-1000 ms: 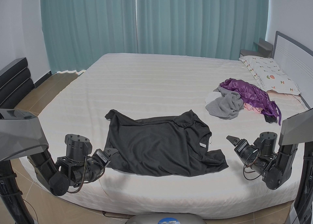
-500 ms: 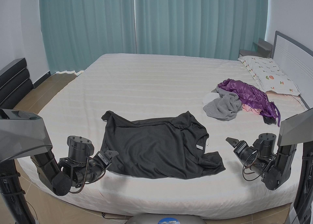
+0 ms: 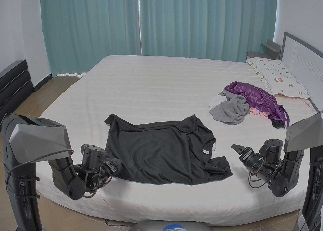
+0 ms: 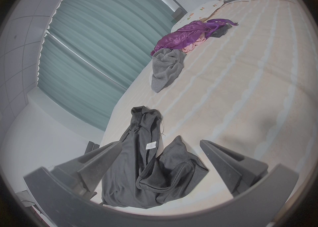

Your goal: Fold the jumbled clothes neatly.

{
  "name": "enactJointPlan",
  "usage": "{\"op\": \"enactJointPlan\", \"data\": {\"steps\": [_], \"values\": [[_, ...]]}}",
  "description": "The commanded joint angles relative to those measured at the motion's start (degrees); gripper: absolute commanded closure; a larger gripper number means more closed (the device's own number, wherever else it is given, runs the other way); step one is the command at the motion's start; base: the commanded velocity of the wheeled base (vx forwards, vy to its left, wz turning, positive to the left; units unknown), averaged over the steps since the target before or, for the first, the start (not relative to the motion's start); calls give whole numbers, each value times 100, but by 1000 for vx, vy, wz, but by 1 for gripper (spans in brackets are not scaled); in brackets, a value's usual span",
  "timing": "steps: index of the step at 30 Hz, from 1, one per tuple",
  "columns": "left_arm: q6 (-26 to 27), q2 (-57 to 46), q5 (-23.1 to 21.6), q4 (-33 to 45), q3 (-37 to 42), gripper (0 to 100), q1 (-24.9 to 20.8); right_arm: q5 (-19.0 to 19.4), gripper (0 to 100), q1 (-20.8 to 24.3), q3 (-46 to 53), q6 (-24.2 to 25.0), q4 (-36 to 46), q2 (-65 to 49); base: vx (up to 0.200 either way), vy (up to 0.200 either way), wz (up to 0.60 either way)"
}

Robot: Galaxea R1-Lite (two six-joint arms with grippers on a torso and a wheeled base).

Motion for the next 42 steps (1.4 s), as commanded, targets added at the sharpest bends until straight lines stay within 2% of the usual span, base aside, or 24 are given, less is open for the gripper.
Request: {"op": "enactJointPlan", "data": {"steps": [1,5,13,14,22,28,35,42], "values": [[106,435,29,-49,-273,0,63,-1,0,8,-31,0,-76,109,0,0,0],[352,620,179,-57,-492,0,247,-1,0,17,-39,-17,-76,135,0,0,0],[352,655,232,-66,-554,0,335,-1,0,43,-57,-26,-76,232,0,0,0],[352,655,232,-75,-545,100,335,-1,0,43,-57,-35,-76,232,0,0,0],[352,523,319,-66,-404,100,361,-1,0,34,-57,-79,-76,311,0,0,0],[387,-13,486,-57,-62,100,484,-1,0,17,-57,-175,-76,399,0,0,0],[783,-391,495,-14,220,100,493,-10,0,17,-31,-202,-76,443,0,0,0],[1117,-848,504,30,457,100,511,-10,0,17,57,-589,-76,636,0,0,0]]}}
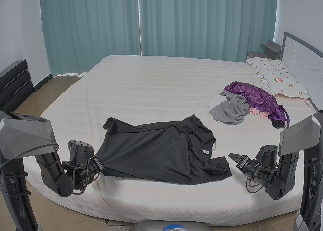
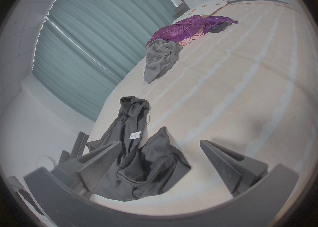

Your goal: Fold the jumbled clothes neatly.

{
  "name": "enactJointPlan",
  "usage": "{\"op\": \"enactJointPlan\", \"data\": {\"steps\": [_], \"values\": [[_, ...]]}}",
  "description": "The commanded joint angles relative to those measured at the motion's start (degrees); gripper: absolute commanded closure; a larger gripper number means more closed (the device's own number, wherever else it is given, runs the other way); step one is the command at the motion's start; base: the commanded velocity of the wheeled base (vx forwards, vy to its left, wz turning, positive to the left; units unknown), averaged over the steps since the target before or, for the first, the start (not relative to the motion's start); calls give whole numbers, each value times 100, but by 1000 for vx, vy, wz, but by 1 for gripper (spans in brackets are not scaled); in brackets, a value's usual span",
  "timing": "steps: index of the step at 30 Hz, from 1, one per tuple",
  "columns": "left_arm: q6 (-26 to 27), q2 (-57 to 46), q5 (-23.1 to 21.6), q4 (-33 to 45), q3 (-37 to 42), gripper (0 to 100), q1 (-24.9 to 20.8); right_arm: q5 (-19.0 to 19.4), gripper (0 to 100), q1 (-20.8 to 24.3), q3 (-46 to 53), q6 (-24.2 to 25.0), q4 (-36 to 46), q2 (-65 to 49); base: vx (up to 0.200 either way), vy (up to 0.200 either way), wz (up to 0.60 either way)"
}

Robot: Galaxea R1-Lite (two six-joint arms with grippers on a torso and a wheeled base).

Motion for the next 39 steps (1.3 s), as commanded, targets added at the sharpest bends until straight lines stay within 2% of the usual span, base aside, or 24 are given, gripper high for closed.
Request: {"op": "enactJointPlan", "data": {"steps": [1,7,21,39], "values": [[72,-460,5,46,144,100,12,-2,0,17,82,-213,-76,237,0,0,0],[90,-468,5,266,100,100,21,-37,0,228,143,-608,-85,667,0,0,0],[81,-64,-47,204,12,100,117,25,0,325,82,-424,-85,421,0,0,0],[28,68,-65,178,-155,100,355,-2,0,369,-165,-476,-85,641,0,0,0]]}}
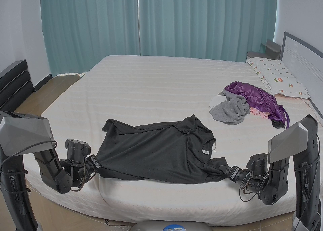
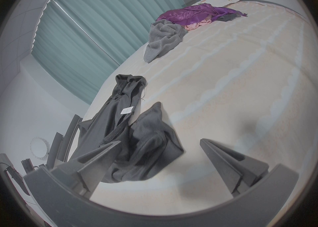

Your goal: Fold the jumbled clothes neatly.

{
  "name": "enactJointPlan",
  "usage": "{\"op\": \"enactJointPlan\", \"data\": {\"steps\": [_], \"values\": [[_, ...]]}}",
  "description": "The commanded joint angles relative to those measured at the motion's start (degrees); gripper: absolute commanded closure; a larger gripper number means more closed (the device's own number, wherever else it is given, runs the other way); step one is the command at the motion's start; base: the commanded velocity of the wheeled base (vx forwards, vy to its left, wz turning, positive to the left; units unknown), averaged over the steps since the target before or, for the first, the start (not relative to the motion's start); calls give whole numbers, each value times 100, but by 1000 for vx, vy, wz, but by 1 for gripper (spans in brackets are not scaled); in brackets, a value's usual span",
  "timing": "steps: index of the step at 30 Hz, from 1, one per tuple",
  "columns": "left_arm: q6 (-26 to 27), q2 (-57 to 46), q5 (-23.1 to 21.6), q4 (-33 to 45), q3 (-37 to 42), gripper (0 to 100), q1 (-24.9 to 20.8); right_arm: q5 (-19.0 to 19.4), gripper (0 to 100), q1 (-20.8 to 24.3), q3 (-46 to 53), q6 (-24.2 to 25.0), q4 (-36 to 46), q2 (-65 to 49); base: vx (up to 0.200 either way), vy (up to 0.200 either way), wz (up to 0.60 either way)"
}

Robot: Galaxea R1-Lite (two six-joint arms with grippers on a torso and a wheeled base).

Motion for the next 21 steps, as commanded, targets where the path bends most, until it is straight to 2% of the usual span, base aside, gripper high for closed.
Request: {"op": "enactJointPlan", "data": {"steps": [1,6,13,17,21], "values": [[-2,7,-14,-9,-32,100,91,-4,0,2,-155,-42,-78,44,0,0,0],[-11,7,-76,-9,-58,100,170,5,0,99,-427,-191,-52,-27,0,0,0],[-11,-46,-111,-9,-102,100,232,14,0,275,-726,-973,36,44,0,0,0],[-11,-28,-111,-9,-102,100,232,5,0,301,-1034,-1088,344,52,0,0,0],[-11,-28,-111,-9,-93,100,232,5,0,442,-1122,-1096,309,-9,0,0,0]]}}
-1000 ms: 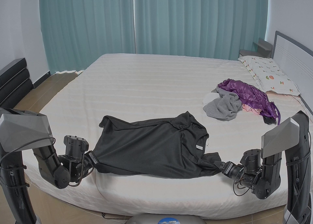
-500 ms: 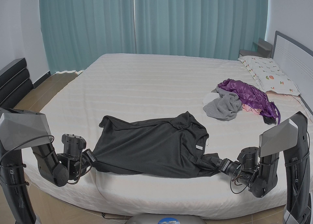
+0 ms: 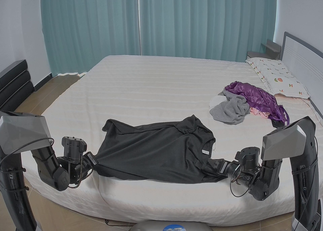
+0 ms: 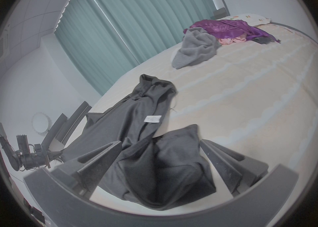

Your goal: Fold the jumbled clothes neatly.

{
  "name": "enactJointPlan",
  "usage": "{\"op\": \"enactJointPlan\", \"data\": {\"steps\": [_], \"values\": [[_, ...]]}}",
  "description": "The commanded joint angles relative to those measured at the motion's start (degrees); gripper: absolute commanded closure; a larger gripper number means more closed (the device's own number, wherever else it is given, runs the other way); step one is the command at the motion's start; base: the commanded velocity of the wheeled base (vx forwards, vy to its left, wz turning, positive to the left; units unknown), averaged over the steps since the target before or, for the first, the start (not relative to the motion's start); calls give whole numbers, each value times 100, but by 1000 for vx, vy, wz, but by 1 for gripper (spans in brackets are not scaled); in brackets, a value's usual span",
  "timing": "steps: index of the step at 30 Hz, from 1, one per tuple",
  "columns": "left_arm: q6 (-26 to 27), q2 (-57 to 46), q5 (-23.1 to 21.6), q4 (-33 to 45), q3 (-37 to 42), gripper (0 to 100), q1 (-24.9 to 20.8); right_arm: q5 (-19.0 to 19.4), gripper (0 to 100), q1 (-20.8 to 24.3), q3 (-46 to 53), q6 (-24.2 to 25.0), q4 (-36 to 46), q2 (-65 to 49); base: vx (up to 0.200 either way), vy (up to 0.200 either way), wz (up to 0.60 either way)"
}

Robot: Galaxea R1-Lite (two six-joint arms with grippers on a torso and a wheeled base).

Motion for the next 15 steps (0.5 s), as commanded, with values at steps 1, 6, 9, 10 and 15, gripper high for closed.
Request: {"op": "enactJointPlan", "data": {"steps": [1,6,9,10,15], "values": [[-2,6,4,7,3,100,4,-4,0,158,-102,-28,-26,-46,0,0,0],[6,33,4,7,3,100,-5,-4,0,245,-32,-335,-17,-90,0,0,0],[15,33,4,7,21,100,-14,-12,100,237,3,-581,-26,68,0,0,0],[15,33,4,7,21,100,-14,-30,100,245,12,-652,-44,147,0,0,0],[15,41,4,7,38,100,-14,-83,100,237,161,-889,-342,191,0,0,0]]}}
